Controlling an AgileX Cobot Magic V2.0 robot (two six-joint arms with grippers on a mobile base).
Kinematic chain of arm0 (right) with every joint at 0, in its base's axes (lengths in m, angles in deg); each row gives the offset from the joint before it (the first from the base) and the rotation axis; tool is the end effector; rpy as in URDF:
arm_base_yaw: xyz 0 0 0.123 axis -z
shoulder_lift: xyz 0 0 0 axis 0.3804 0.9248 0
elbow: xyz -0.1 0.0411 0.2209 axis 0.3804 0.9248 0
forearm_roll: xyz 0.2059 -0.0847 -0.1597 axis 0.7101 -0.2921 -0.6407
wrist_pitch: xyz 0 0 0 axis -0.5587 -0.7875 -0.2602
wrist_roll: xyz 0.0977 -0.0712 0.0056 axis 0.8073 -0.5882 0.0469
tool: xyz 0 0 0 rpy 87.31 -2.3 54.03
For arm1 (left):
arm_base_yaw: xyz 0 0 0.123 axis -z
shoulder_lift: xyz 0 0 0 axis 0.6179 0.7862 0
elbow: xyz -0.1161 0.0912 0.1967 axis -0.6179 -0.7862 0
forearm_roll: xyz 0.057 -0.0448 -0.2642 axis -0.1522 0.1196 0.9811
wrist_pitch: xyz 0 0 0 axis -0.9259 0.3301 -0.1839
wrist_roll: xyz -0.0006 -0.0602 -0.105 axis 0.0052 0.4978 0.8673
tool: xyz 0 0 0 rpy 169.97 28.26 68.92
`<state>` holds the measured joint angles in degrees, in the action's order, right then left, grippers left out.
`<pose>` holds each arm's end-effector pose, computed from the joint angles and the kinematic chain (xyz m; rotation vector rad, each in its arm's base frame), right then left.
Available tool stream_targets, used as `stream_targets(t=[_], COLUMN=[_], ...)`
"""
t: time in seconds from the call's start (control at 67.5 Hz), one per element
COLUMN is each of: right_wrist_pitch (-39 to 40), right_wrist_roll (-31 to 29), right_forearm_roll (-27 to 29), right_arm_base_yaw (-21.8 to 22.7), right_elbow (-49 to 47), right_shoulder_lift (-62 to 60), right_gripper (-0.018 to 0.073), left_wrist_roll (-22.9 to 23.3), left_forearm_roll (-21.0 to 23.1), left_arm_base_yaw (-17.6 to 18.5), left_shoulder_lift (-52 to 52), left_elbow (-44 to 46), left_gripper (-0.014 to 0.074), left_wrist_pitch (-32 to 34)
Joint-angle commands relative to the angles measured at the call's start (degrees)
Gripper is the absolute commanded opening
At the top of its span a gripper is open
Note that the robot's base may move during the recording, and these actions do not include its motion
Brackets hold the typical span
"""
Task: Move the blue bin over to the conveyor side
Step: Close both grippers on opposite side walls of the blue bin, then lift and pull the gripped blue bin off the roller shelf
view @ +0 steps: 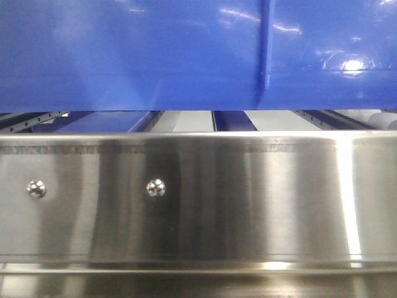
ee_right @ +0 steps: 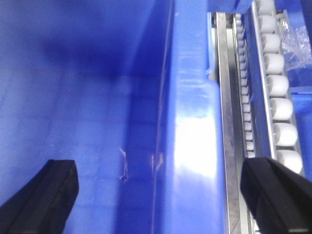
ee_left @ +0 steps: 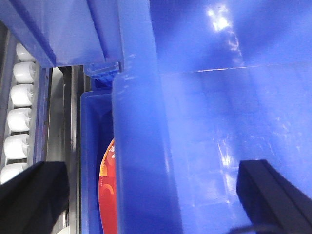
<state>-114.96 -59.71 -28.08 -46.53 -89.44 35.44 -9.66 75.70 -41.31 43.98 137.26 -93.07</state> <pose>0.3412 0.1351 0.3522 -0.1568 2.5368 0.0933 0.3607 0.0121 0.3568 0.0555 2.5108 -0.0254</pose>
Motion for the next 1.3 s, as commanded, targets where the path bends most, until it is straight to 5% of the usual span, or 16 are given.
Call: stream_targets(t=[0.0, 0.178, 0.296, 0.385, 0.489, 0.533, 0.622, 0.741, 1.289], right_wrist_pitch=[0.6, 0.6, 0.6, 0.6, 0.6, 0.6, 0.6, 0.6, 0.6], right_wrist_roll=[0.3, 0.3, 0.3, 0.3, 0.3, 0.3, 0.3, 0.3, 0.3], right_forearm_roll=[-0.2, -0.2, -0.2, -0.2, -0.2, -0.2, -0.2, -0.2, -2.3], right_arm_base_yaw=[0.3, 0.3, 0.3, 0.3, 0.3, 0.3, 0.3, 0.3, -0.1], right_elbow=[-0.3, -0.3, -0.3, -0.3, -0.3, -0.3, -0.3, -0.3, -0.1], right_shoulder_lift=[0.1, 0.1, 0.1, 0.0, -0.2, -0.2, -0.2, -0.2, -12.4], right_gripper=[0.0559, 0.0538, 0.0345, 0.0134, -0.011, -0.0078, -0.0072, -0.0081, -0.0081], left_wrist_roll=[-0.1, -0.1, -0.1, -0.1, -0.1, -0.1, -0.1, -0.1, 0.0], left_forearm_roll=[0.3, 0.3, 0.3, 0.3, 0.3, 0.3, 0.4, 0.4, 0.9], left_arm_base_yaw=[0.2, 0.2, 0.2, 0.2, 0.2, 0.2, 0.2, 0.2, 0.2], left_shoulder_lift=[-0.1, -0.1, -0.1, -0.1, -0.1, -0.1, -0.1, -0.1, -13.5], left_elbow=[-0.1, -0.1, -0.1, -0.1, -0.1, -0.1, -0.1, -0.1, -2.5], left_gripper=[0.0599, 0.0599, 0.0556, 0.04, 0.0096, -0.005, 0.0034, -0.0026, -0.0016], left_wrist_pitch=[0.6, 0.9, 1.1, 1.2, 1.3, 1.1, 0.8, 0.6, 3.8])
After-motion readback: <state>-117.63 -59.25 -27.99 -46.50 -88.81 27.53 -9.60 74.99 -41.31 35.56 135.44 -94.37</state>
